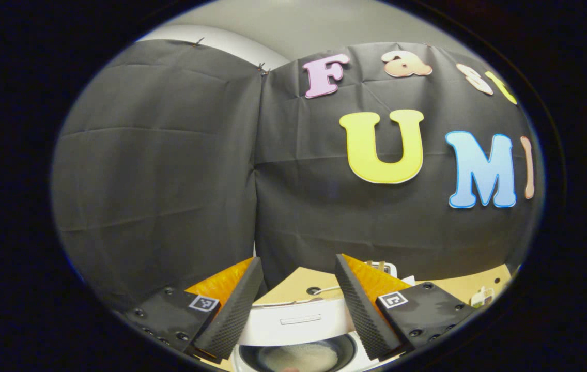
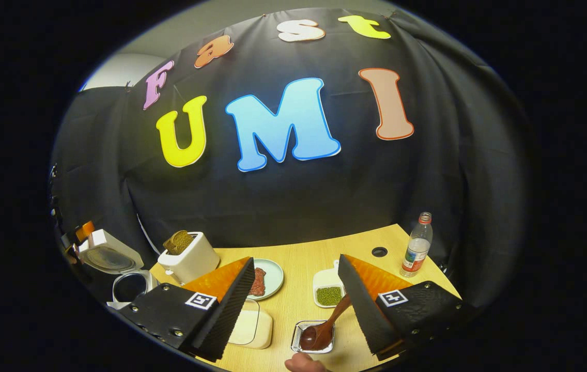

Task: Close the left gripper, press the button to open the rice cooker; take a wooden spoon from the chopstick holder with the right hand, scoop a spoonful of rice and pour it into the rice cooker, then put the wooden spoon back into the chopstick holder.

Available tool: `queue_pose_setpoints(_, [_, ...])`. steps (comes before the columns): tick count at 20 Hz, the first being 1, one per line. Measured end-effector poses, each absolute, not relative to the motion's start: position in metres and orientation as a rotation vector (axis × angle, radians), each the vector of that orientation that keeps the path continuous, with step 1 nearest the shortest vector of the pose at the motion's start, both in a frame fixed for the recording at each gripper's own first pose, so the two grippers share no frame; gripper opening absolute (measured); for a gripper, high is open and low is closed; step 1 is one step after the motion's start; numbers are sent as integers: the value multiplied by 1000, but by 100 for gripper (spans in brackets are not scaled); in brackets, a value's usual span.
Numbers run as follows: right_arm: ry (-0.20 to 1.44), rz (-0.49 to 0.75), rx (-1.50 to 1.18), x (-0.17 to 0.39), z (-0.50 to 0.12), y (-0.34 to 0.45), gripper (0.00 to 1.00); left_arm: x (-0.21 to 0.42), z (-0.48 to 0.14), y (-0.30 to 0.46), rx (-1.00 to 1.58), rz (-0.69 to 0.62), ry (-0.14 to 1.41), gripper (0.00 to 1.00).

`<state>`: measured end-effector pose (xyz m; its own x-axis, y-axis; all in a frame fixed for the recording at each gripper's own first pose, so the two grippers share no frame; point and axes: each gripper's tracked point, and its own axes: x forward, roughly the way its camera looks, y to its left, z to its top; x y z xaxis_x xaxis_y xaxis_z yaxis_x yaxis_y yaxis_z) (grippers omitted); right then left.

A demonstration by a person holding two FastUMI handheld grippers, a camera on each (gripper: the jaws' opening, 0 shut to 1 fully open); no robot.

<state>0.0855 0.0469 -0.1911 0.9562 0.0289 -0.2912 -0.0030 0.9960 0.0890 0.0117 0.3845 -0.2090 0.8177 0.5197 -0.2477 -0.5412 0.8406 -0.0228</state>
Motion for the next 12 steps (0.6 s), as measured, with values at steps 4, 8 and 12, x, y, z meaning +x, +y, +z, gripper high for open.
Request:
queue_pose_setpoints(4, [299,27,84,81,-190,49,98,-22,-241,352,-96,573,249,96])
queue_pose_setpoints(8, [287,15,76,78,-185,42,98,-48,-279,325,-94,587,257,97])
queue_pose_setpoints(12, [296,7,94,75,-185,35,98,-60,-303,311,-65,582,237,100])
